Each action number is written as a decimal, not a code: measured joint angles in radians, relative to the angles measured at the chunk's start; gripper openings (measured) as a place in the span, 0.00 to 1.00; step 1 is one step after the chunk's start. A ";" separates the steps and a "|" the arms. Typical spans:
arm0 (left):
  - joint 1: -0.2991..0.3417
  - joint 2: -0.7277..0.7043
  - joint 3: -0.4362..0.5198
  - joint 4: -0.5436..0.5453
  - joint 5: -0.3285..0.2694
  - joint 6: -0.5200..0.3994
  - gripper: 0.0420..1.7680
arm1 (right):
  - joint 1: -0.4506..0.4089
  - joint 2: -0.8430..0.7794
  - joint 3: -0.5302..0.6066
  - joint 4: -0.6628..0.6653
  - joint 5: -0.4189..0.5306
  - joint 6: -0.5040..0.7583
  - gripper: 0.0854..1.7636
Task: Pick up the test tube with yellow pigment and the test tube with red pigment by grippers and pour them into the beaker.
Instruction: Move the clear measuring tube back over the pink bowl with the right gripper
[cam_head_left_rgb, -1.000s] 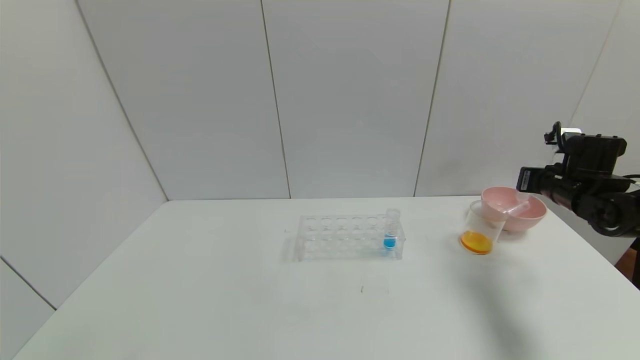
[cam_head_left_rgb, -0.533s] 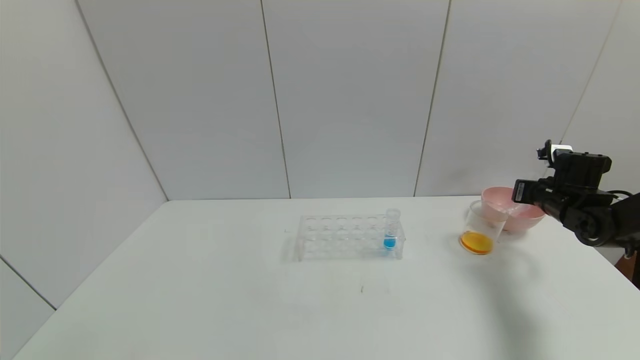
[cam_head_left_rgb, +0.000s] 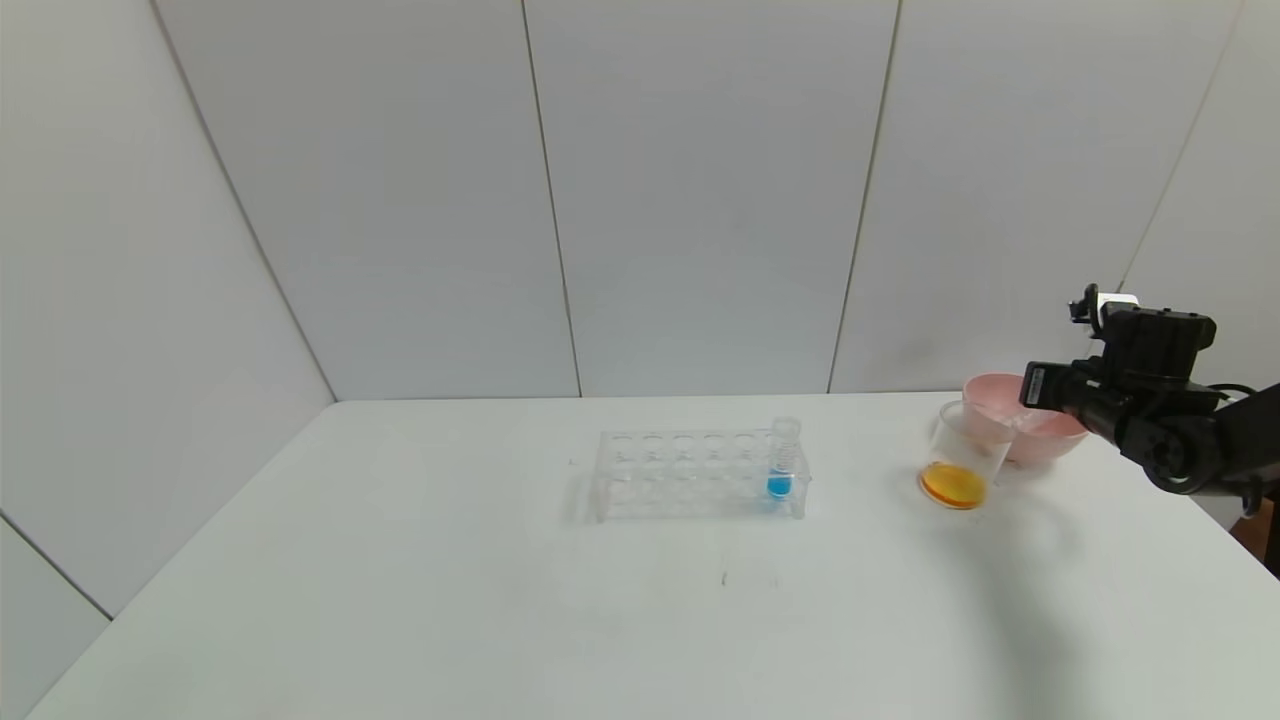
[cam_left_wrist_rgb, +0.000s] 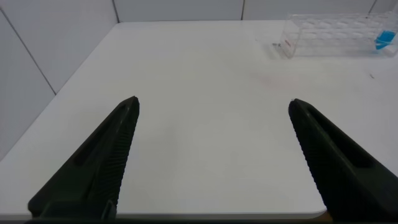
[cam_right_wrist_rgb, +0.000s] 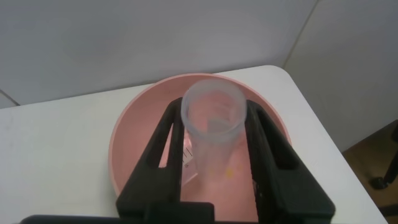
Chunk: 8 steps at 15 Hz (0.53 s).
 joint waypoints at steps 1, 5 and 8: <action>0.000 0.000 0.000 0.000 0.000 0.000 0.97 | -0.001 0.000 0.000 -0.003 0.001 0.000 0.46; 0.000 0.000 0.000 0.000 0.000 0.000 0.97 | -0.001 -0.006 0.010 -0.003 0.003 -0.001 0.66; 0.000 0.000 0.000 0.000 0.000 0.000 0.97 | 0.002 -0.009 0.012 -0.008 0.002 0.000 0.76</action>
